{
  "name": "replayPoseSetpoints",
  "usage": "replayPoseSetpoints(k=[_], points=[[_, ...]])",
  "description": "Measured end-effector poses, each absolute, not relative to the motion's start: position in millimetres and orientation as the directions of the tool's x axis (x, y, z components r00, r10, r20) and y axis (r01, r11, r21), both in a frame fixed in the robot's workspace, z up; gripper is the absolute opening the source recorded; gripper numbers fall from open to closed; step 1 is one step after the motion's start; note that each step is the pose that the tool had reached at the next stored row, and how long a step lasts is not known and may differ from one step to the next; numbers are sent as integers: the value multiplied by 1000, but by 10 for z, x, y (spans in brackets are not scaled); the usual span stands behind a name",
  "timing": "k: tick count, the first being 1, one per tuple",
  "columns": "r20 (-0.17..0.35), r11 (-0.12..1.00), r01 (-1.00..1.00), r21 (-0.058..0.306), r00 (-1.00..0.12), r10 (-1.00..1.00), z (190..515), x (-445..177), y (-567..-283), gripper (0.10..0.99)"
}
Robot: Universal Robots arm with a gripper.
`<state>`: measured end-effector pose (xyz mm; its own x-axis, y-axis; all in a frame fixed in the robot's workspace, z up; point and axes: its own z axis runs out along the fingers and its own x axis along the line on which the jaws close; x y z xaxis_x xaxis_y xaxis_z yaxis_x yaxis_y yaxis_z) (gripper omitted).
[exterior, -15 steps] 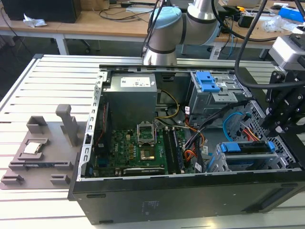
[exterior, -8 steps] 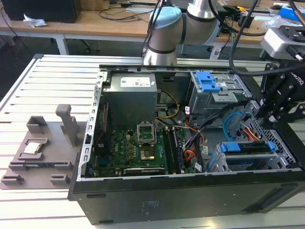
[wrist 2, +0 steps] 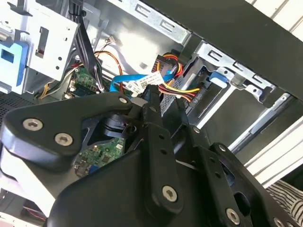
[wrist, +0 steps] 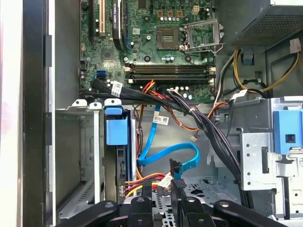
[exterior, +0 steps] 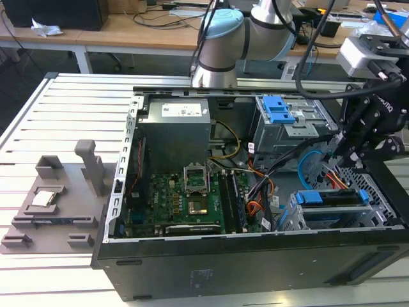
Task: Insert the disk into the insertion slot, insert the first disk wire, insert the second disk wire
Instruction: 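Insert the second disk wire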
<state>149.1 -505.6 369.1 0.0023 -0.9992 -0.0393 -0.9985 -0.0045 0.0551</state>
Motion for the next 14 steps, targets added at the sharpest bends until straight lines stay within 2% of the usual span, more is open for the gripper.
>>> replayPoseSetpoints(k=[14], points=[[-39,-5,-998,55,3,-999,3605,1399,-5038,302]])
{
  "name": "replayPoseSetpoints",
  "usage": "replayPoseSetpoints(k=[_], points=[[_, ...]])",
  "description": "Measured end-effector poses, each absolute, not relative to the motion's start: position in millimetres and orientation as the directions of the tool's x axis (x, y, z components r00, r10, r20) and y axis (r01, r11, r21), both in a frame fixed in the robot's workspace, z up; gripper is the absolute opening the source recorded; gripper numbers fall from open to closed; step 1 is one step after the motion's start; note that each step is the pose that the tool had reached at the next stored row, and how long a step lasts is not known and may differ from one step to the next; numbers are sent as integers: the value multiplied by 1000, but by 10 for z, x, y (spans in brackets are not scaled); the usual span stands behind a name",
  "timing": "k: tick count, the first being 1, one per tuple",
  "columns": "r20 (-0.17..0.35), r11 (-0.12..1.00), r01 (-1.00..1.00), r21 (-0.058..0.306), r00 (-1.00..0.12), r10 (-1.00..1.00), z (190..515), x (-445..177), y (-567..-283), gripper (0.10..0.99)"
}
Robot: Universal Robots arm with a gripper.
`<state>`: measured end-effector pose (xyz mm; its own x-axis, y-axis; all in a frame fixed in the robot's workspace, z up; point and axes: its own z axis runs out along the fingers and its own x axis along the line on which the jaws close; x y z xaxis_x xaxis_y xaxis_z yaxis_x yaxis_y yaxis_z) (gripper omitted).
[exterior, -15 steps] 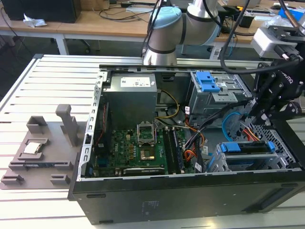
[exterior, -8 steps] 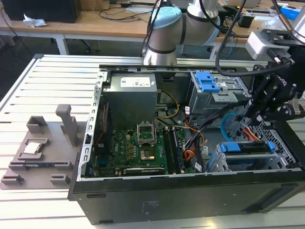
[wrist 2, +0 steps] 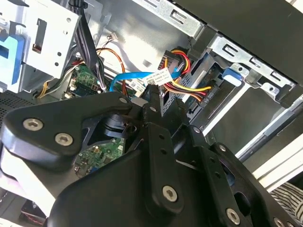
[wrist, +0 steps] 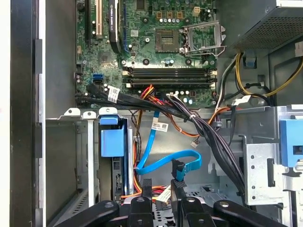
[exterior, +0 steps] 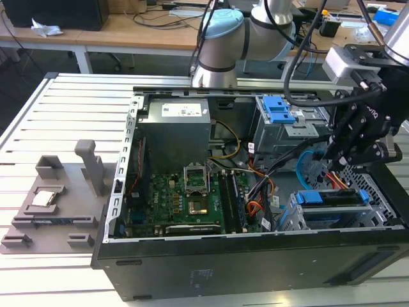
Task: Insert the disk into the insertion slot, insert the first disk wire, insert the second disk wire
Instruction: 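Insert the second disk wire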
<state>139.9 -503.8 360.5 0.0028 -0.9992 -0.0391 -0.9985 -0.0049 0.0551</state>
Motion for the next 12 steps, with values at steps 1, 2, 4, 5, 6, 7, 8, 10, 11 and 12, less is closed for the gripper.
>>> replayPoseSetpoints(k=[1,2,4,5,6,7,8,10,11,12], points=[[-39,-5,-998,55,3,-999,3631,1399,-5038,302],[-39,-5,-998,55,3,-999,3651,1399,-5038,302],[-40,-5,-998,55,3,-999,3662,1399,-5035,302],[-39,-5,-998,55,3,-999,3663,1399,-5013,302],[-39,-6,-998,55,4,-999,3663,1399,-4973,302],[-39,-6,-998,55,4,-999,3662,1399,-4936,302],[-39,-6,-998,55,4,-999,3662,1399,-4905,302],[-39,-7,-998,55,5,-999,3661,1399,-4873,302],[-39,-8,-998,55,6,-999,3662,1399,-4873,302],[-39,-8,-998,55,6,-999,3662,1398,-4872,302]])
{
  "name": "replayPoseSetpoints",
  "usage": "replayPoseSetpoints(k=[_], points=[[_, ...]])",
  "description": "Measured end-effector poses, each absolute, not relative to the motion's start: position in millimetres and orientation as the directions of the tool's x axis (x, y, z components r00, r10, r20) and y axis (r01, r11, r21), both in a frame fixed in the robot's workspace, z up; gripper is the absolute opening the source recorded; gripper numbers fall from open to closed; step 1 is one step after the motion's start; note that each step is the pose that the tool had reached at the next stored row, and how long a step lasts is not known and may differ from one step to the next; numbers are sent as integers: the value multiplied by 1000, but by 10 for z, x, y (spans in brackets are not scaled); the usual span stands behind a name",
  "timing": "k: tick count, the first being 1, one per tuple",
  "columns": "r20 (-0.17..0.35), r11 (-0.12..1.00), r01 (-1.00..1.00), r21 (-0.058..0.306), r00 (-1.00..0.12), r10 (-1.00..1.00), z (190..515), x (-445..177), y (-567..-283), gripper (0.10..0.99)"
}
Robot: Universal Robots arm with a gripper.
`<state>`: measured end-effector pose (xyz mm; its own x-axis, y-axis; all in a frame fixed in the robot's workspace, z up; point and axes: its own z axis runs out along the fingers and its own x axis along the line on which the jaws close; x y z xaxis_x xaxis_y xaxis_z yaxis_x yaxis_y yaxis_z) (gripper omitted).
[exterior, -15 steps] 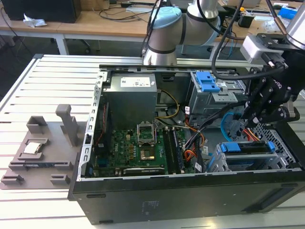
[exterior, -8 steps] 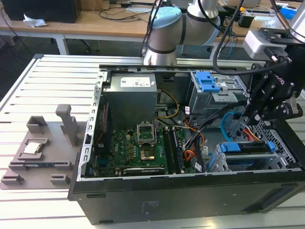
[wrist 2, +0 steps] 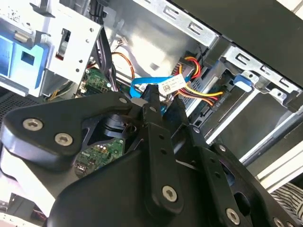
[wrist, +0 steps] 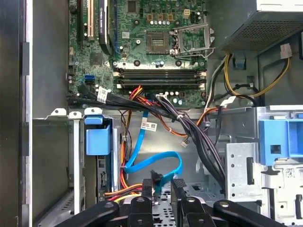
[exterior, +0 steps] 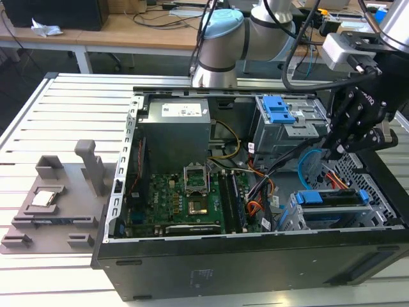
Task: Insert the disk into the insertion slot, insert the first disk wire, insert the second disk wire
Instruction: 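Insert the second disk wire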
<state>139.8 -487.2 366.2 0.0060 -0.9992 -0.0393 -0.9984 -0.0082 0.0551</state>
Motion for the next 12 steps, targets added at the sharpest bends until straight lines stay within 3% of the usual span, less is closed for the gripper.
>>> replayPoseSetpoints(k=[8,9,11,12], points=[[-39,-24,-998,55,22,-999,3656,1314,-4872,302],[-39,-24,-998,55,22,-999,3655,1314,-4872,286],[-39,-24,-998,55,22,-999,3653,1314,-4872,165],[-39,-24,-998,55,22,-999,3653,1314,-4872,161]])
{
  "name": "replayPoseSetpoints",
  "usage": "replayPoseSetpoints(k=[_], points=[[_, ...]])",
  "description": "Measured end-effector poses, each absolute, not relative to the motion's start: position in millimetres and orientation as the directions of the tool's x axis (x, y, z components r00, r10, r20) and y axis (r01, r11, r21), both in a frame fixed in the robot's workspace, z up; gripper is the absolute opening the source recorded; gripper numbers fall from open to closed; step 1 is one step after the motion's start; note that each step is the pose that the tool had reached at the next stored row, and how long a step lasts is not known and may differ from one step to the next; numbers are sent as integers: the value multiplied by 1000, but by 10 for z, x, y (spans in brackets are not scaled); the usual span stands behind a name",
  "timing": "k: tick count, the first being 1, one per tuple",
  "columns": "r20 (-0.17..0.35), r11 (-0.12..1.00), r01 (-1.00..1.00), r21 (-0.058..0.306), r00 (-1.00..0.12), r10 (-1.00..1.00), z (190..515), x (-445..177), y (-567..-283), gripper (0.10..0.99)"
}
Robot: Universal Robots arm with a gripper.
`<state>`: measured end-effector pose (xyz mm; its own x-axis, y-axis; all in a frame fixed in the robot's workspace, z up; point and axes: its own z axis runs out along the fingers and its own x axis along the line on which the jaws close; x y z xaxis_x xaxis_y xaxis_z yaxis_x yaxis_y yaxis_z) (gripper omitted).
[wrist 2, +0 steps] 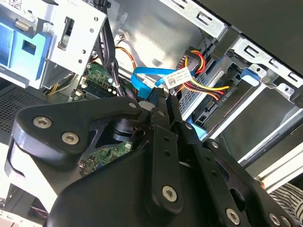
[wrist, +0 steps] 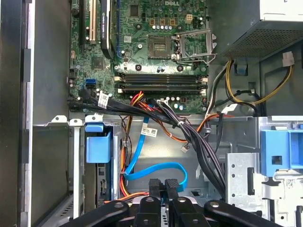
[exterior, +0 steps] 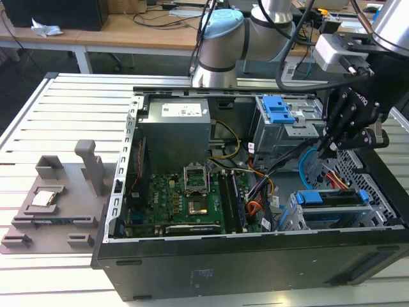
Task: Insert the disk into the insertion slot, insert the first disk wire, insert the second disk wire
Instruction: 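Insert the second disk wire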
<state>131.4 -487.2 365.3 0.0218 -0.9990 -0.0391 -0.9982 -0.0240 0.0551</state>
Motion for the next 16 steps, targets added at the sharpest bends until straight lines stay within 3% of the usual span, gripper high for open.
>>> replayPoseSetpoints(k=[4,16], points=[[-39,-24,-998,55,22,-999,3649,1314,-4876,161],[-39,-24,-998,55,22,-999,3631,1316,-5510,161]])
